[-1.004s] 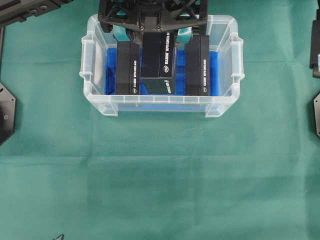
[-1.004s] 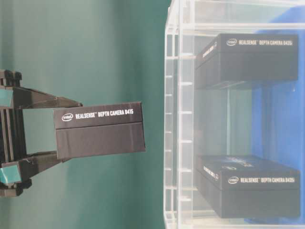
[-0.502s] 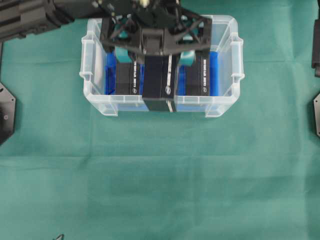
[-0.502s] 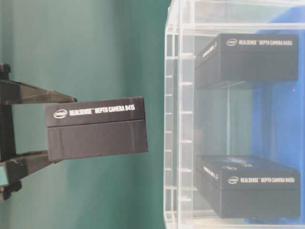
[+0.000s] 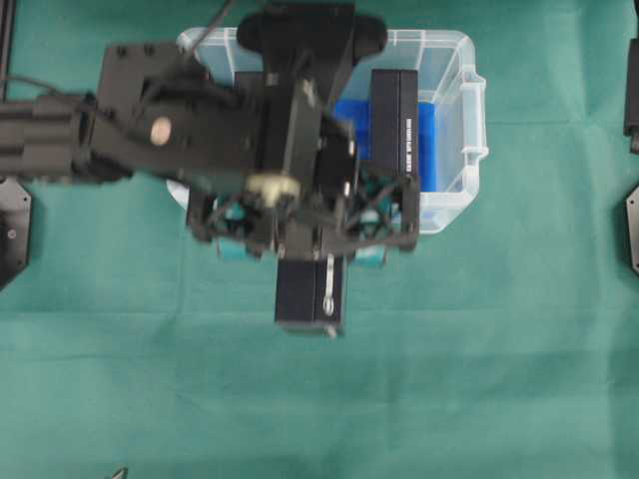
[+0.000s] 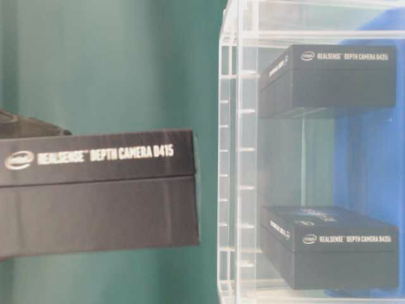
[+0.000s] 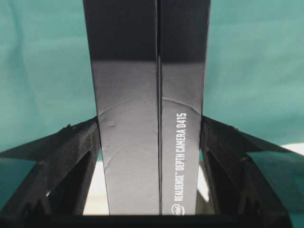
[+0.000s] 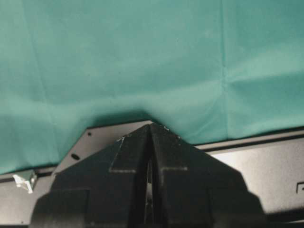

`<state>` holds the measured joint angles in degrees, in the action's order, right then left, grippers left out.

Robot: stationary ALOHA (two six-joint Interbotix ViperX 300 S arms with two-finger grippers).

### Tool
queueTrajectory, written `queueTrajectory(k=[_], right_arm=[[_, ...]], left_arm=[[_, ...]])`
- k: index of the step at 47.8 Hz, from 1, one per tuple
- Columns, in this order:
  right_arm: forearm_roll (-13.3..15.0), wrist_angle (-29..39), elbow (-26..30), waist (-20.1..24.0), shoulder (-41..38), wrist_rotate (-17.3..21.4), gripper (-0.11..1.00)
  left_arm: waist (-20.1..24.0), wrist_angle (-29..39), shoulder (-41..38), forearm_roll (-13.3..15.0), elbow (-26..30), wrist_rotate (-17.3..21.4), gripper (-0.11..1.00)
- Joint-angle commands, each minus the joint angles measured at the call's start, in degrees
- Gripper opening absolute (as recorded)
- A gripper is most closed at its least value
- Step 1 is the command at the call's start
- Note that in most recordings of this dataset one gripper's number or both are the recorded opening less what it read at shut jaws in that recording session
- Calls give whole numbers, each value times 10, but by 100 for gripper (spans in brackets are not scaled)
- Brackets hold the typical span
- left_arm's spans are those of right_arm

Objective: Take the box out of the case with the left arm.
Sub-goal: 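Carry the held box forward out of the case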

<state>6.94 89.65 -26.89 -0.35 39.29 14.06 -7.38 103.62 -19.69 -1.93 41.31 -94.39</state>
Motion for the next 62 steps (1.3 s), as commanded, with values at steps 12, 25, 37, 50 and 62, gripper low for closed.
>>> queueTrajectory(k=[12,25,37,50,62], right_arm=[[1,1,8,-1,1,-2,0],[1,1,8,-1,2,-1,0],[1,1,8,0,2,0,0],[1,1,8,0,1,0,0],[1,1,8,-1,2,0,0]], left_arm=[[-25,0,27,-2,7,-34,61],[-26,-3,26,-2,6,-34,61],[-27,-3,27,-2,3,-35,61],[-33,-14,31,-5,-19,-50,61],[-39,-77,32,-7,-76,-54,61]])
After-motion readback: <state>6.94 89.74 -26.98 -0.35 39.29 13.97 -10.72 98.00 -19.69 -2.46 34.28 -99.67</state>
